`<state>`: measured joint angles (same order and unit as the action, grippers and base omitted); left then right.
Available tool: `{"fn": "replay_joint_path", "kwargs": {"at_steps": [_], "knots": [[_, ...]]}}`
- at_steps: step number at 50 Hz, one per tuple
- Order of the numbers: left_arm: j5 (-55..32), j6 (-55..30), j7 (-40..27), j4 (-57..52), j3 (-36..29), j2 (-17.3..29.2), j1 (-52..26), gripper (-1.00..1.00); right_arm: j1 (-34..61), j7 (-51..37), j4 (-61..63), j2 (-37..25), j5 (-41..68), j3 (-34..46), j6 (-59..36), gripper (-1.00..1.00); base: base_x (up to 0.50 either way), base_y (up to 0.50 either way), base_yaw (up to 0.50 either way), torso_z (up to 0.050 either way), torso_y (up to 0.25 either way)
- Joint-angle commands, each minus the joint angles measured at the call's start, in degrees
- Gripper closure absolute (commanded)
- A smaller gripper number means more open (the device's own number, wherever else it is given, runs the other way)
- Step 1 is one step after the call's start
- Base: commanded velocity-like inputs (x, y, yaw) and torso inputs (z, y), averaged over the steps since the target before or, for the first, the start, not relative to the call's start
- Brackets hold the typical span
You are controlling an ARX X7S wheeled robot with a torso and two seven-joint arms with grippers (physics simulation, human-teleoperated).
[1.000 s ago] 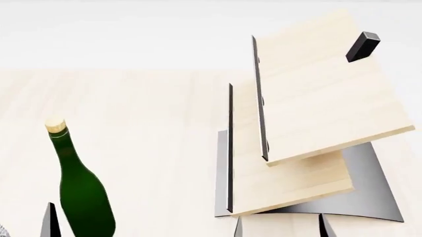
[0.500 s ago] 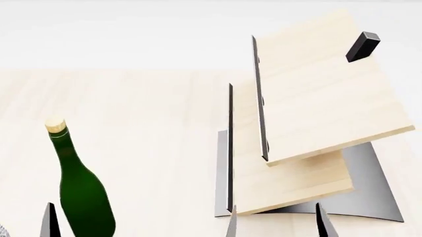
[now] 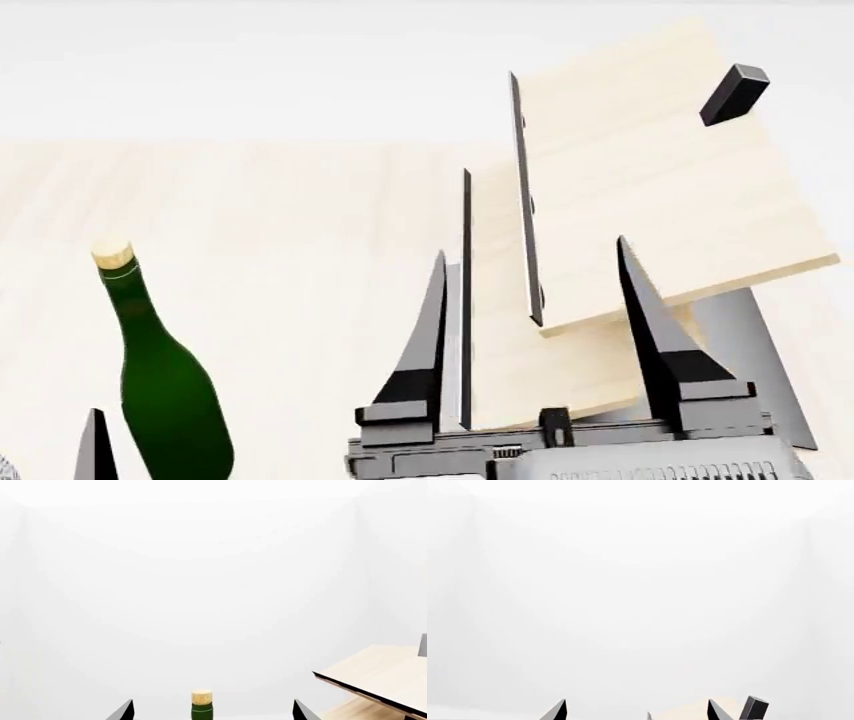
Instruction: Put the wine bottle on the wine rack.
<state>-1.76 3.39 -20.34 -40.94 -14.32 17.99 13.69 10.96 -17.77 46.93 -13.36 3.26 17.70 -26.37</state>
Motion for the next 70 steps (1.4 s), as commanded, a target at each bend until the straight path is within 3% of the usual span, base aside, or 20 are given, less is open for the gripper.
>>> {"fn": "replay_joint_path", "kwargs": {"at_steps": [1, 4, 5, 6, 9, 15, 19, 31, 48, 56, 70], "knots": [[-0.4, -0.2, -0.4, -0.3, 0.3, 0.4, -0.1, -1.00, 11.8, -0.3, 1.4, 0.0, -2.7, 1.7, -9.3, -1.00, 0.00, 0.00, 0.00, 0.000, 0.000], [-0.4, 0.1, -0.5, -0.1, 0.3, 0.4, 0.0, -1.00, 15.8, 2.5, 1.0, -1.1, -2.4, 3.8, -11.6, -1.00, 0.00, 0.00, 0.00, 0.000, 0.000], [-0.3, 0.1, -0.6, -0.1, 0.3, 0.4, 0.0, -1.00, 17.1, 5.1, 0.0, 0.1, 2.1, 1.8, -12.9, -1.00, 0.00, 0.00, 0.00, 0.000, 0.000], [-0.4, 0.3, -0.6, 0.1, 0.3, 0.4, 0.0, -1.00, 17.3, 6.2, -2.7, -0.2, 2.3, 1.4, -6.6, -1.00, 0.00, 0.00, 0.00, 0.000, 0.000], [-0.4, 0.3, -0.7, 0.1, 0.3, 0.5, 0.0, -1.00, 21.6, 9.2, -3.2, 0.9, 8.3, -0.7, -19.2, -1.00, 0.00, 0.00, 0.00, 0.000, 0.000], [-0.4, 0.4, -0.8, 0.3, 0.0, 0.6, -0.1, -1.00, 30.8, 15.9, -8.1, -0.4, 13.1, 0.1, -25.8, -1.00, 0.00, 0.00, 0.00, 0.000, 0.000], [-0.5, 0.4, -0.8, 0.3, 0.0, 0.6, -0.1, -1.00, 35.1, 19.2, -15.4, -0.7, 13.5, 1.5, -24.6, -1.00, 0.00, 0.00, 0.00, 0.000, 0.000], [-0.6, 0.1, -1.1, 0.2, -0.2, 0.9, -0.4, -1.00, 46.6, 37.7, -29.5, 1.4, 34.8, -6.6, -38.9, -1.00, 0.00, 0.00, 0.00, 0.000, 0.000], [-0.7, 0.1, -1.4, 0.1, -0.5, 1.2, -0.4, -1.00, 53.0, 50.6, -50.9, 1.4, 32.6, 3.3, -34.1, -1.00, 0.00, 0.00, 0.00, 0.000, 0.000], [-0.7, 0.1, -1.6, 0.7, -0.8, 1.2, -0.8, -1.00, 54.4, 52.4, -59.6, 3.6, 31.3, 4.2, -30.5, -1.00, 0.00, 0.00, 0.00, 0.000, 0.000], [-0.6, 0.0, -1.9, 0.6, -1.1, 1.6, -0.9, -1.00, 53.1, 51.6, -62.3, 7.0, 32.0, 5.0, -28.9, -1.00, 0.00, 0.00, 0.00, 0.000, 0.000]]}}
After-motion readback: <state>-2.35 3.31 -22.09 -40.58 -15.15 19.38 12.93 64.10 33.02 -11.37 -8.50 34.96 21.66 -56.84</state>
